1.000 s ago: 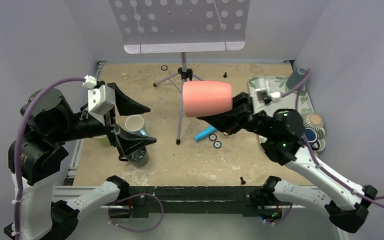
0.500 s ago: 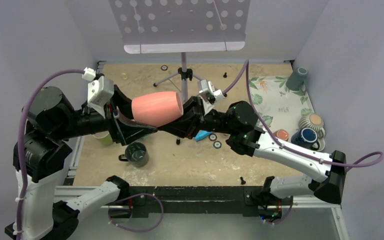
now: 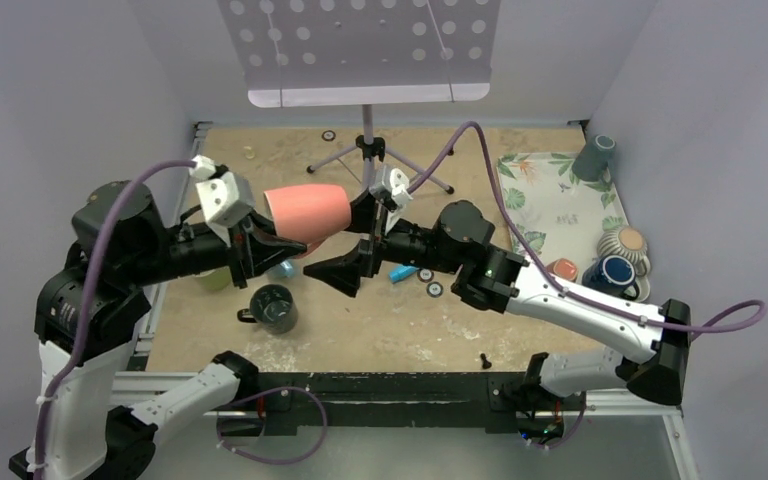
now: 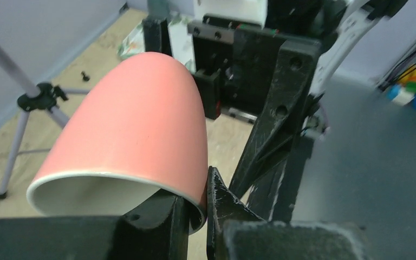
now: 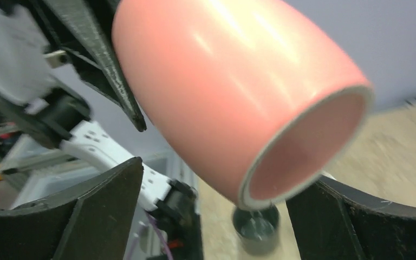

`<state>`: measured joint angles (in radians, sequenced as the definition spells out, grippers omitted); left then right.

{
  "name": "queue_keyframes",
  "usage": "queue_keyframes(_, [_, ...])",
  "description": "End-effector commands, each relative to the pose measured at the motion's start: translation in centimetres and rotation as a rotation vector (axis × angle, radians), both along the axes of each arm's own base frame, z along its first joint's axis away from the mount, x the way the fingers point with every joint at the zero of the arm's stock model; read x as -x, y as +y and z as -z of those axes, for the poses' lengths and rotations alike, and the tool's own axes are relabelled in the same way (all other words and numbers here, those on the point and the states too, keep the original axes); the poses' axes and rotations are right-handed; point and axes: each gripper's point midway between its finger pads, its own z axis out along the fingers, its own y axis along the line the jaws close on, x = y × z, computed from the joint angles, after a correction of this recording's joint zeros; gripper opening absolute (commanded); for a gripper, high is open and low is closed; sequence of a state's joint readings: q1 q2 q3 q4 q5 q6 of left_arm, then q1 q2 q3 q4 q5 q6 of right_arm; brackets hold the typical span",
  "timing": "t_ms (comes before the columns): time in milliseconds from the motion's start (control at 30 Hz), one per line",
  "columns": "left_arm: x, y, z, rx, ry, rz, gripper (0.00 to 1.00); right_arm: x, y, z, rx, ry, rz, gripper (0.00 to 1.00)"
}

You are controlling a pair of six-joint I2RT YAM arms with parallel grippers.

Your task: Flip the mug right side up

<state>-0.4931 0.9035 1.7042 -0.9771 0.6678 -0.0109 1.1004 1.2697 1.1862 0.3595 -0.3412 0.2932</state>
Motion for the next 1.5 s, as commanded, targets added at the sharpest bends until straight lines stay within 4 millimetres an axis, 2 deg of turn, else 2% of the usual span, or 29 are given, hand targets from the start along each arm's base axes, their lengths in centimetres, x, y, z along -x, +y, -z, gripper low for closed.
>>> queue_keyframes(0, [-3.5,3.1,7.0,-0.359,-0.037,-0.111,0.00,-3.2,-5.1,1.0,0.125,-0.056,0.298,0.99])
queue_keyframes(67, [-4.1,4.1,10.9,-0.528,-0.009,-0.106,0.00,-4.9,-7.5,2.8,0.195,-0.026,0.437,0.99])
queue_keyframes(133, [-3.8,4.4,15.1,-0.688,0.031,-0.025,0.00,-6.4,-10.0,4.8,0.278,0.012,0.544,0.99])
queue_keyframes(200, [-3.5,4.4,18.6,-0.820,0.067,0.055,0.00,-7.7,-12.4,5.9,0.329,0.041,0.631,0.99])
queue_keyframes(267, [-3.9,4.5,21.8,-0.964,0.069,0.091,0.00,-9.7,-15.4,6.0,0.342,0.067,0.742,0.98])
queue_keyframes(333, [-4.6,3.8,23.8,-1.067,0.030,0.117,0.00,-12.5,-19.1,6.2,0.332,0.126,0.882,0.98])
queue_keyframes(433, [-5.5,1.7,25.7,-1.136,-0.030,0.166,0.00,-16.3,-25.1,6.8,0.274,0.260,1.106,0.97])
queue_keyframes(533, [-6.5,1.1,28.4,-1.252,-0.025,0.208,0.00,-18.6,-30.2,8.8,0.275,0.389,1.362,0.96])
queue_keyframes(633, [-6.7,1.2,31.5,-1.380,0.043,0.286,0.00,-20.0,-33.1,10.8,0.289,0.503,1.483,0.95])
queue_keyframes(733, [-6.3,0.7,33.8,-1.413,0.090,0.365,0.00,-20.5,-35.0,11.6,0.270,0.546,1.532,0.95])
queue_keyframes(933, [-6.5,0.8,36.5,-1.451,0.083,0.413,0.00,-21.2,-37.9,13.0,0.248,0.603,1.591,0.95])
queue_keyframes(1100, [-6.1,1.4,38.6,-1.488,0.114,0.456,0.00,-21.5,-40.9,15.6,0.257,0.693,1.696,0.96])
queue_keyframes(1267, [-5.5,1.3,38.0,-1.438,0.112,0.464,0.23,-20.1,-45.6,17.8,0.177,0.810,1.865,0.99])
queue_keyframes(1300, [-5.5,1.2,37.5,-1.419,0.104,0.457,0.31,-19.7,-46.5,18.2,0.153,0.832,1.898,0.99])
queue_keyframes(1367, [-5.5,0.9,36.1,-1.377,0.085,0.433,0.52,-18.5,-48.7,18.8,0.110,0.869,1.978,0.99])
queue_keyframes(1467, [-5.0,0.0,32.8,-1.263,0.051,0.400,0.72,-16.4,-52.4,20.2,0.033,0.920,2.122,0.98])
